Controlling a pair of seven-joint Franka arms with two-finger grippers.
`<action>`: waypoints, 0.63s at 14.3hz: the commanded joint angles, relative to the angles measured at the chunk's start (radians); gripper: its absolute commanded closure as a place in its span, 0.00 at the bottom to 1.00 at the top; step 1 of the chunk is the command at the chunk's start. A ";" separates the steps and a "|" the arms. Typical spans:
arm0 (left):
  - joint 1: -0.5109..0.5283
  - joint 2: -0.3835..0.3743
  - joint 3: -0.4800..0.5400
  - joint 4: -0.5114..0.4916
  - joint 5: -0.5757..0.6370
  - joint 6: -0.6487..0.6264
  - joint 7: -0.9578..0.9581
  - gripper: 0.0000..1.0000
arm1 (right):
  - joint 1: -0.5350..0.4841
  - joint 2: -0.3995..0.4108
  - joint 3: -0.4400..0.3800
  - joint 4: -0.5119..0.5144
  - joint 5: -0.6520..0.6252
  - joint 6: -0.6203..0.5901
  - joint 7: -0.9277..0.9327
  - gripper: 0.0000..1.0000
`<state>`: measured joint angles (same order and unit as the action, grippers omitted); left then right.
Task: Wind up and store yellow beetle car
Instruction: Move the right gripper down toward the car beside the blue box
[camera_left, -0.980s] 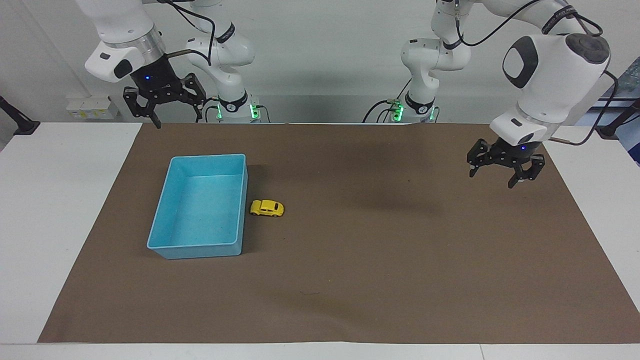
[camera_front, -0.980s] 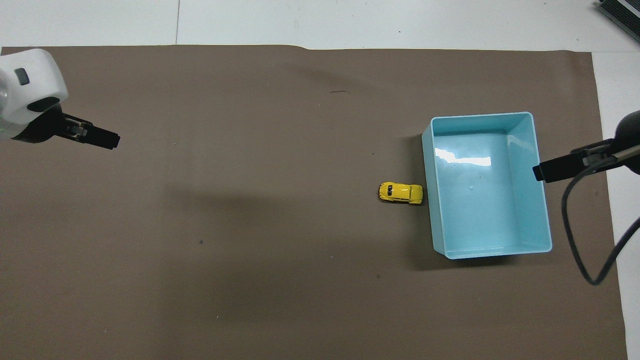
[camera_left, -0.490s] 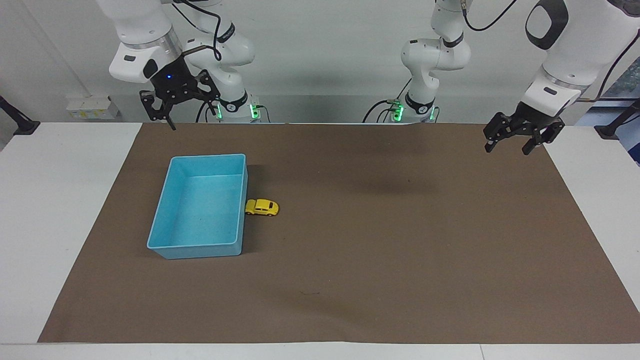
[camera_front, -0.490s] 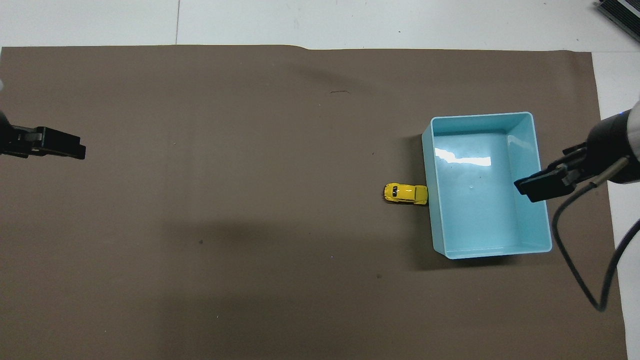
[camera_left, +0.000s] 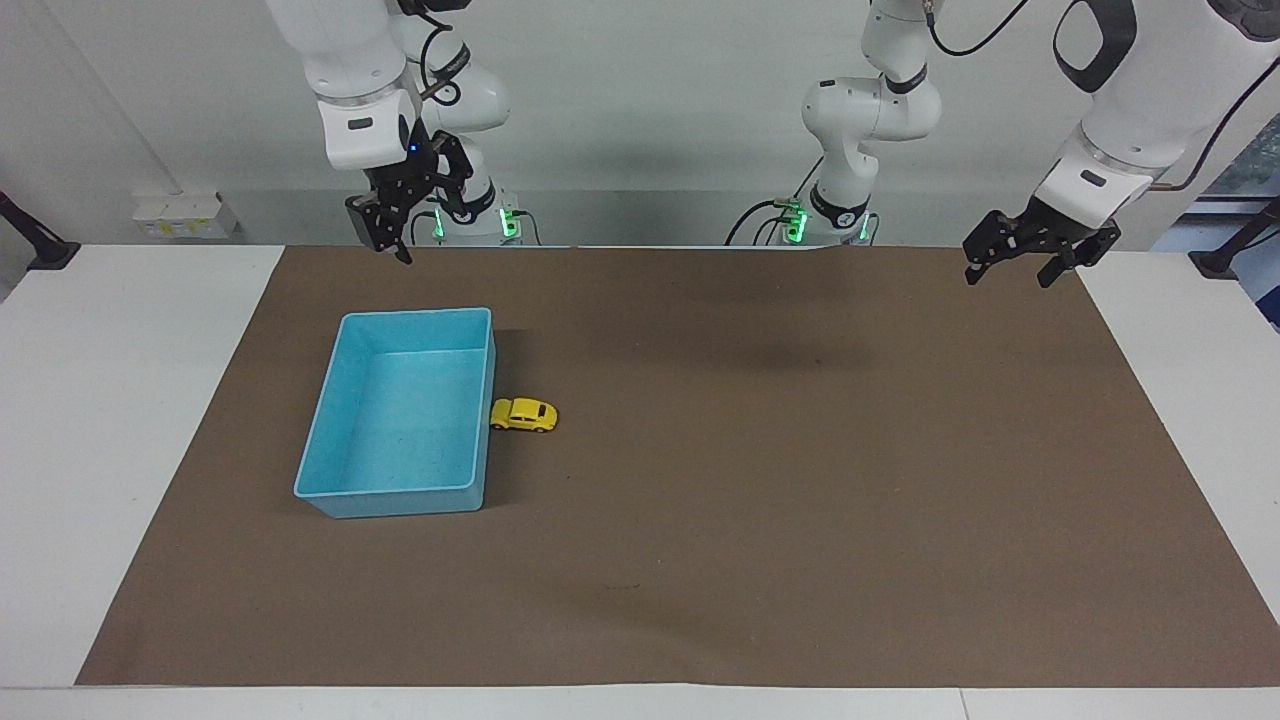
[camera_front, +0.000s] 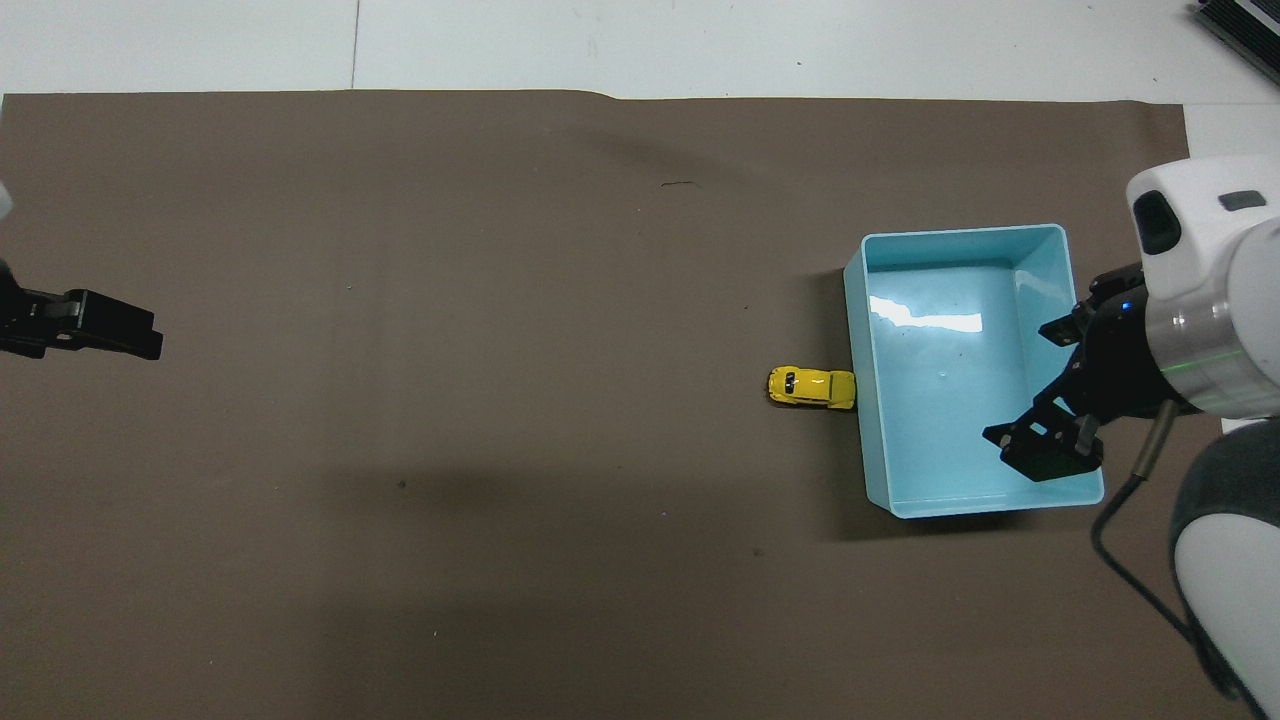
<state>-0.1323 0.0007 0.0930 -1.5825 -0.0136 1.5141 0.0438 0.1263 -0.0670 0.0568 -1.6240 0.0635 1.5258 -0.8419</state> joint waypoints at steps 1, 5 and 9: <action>0.020 -0.008 -0.016 0.021 0.023 -0.067 -0.009 0.00 | 0.027 -0.022 -0.002 -0.095 0.015 0.074 -0.123 0.00; 0.019 -0.021 -0.019 -0.002 0.020 -0.065 -0.016 0.00 | 0.071 -0.013 0.000 -0.163 0.013 0.134 -0.207 0.00; 0.019 -0.025 -0.019 -0.014 0.015 -0.052 -0.015 0.00 | 0.084 0.007 0.000 -0.240 -0.002 0.180 -0.286 0.00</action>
<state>-0.1303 -0.0018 0.0883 -1.5758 -0.0087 1.4624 0.0398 0.2130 -0.0571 0.0588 -1.8087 0.0626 1.6751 -1.0735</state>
